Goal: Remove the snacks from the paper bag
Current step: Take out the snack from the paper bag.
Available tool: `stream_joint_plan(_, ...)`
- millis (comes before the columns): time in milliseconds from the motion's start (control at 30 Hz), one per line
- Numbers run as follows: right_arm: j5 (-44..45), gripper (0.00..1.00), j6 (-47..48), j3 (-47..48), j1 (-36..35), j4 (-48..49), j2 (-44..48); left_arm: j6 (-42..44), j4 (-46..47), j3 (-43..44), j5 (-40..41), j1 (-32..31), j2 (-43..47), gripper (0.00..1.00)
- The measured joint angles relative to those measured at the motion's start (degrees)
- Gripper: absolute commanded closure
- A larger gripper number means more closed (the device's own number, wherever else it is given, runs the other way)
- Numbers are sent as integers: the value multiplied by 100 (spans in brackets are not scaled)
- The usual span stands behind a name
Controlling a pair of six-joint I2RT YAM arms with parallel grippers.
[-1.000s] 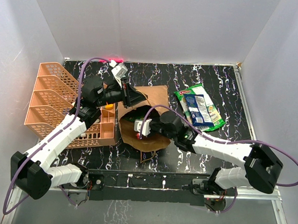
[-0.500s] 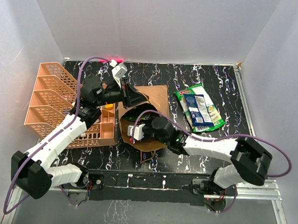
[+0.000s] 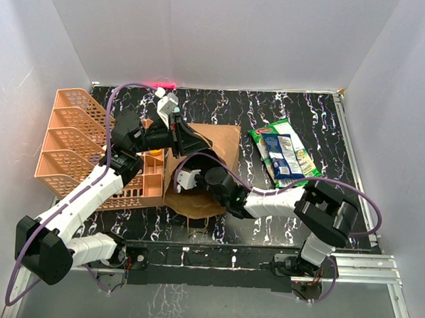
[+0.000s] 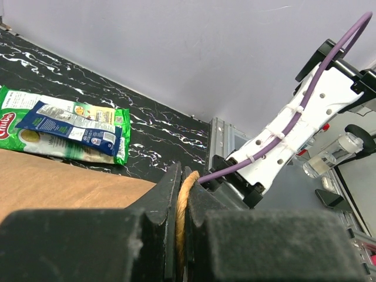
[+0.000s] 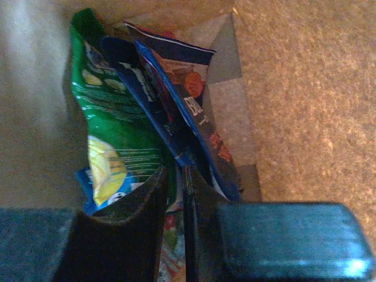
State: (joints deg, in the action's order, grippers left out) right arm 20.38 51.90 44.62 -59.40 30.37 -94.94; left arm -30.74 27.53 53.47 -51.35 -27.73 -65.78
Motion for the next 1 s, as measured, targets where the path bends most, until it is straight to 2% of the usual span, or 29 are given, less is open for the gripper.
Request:
stream_joint_plan(267, 229, 68, 785, 415, 267, -264, -201, -96, 166, -17, -35, 20, 2, 100)
stream_joint_plan(367, 243, 55, 944, 616, 363, -494, -275, -107, 205, -24, -35, 22, 2, 100)
stream_joint_plan(500, 240, 47, 1005, 750, 564, -667, -376, -103, 203, -26, -22, 26, 2, 100)
stream_joint_plan(667, 356, 46, 1019, 1036, 748, -791, -835, -101, 203, -59, 11, 35, 2, 100)
stream_joint_plan(733, 444, 52, 1021, 1193, 776, -804, -1060, -98, 197, -72, 22, 35, 2, 100)
stream_joint_plan(833, 496, 82, 1005, 1384, 811, -833, -1250, -81, 175, -81, 68, 52, 2, 100)
stream_joint_plan(867, 498, 87, 979, 1432, 822, -861, -1296, -76, 162, -81, 87, 57, 2, 100)
stream_joint_plan(900, 496, 92, 957, 1458, 835, -916, -1322, -63, 153, -81, 101, 59, 2, 100)
stream_joint_plan(1000, 433, 93, 885, 1462, 852, -1069, -1320, -24, 96, -81, 127, 59, 2, 100)
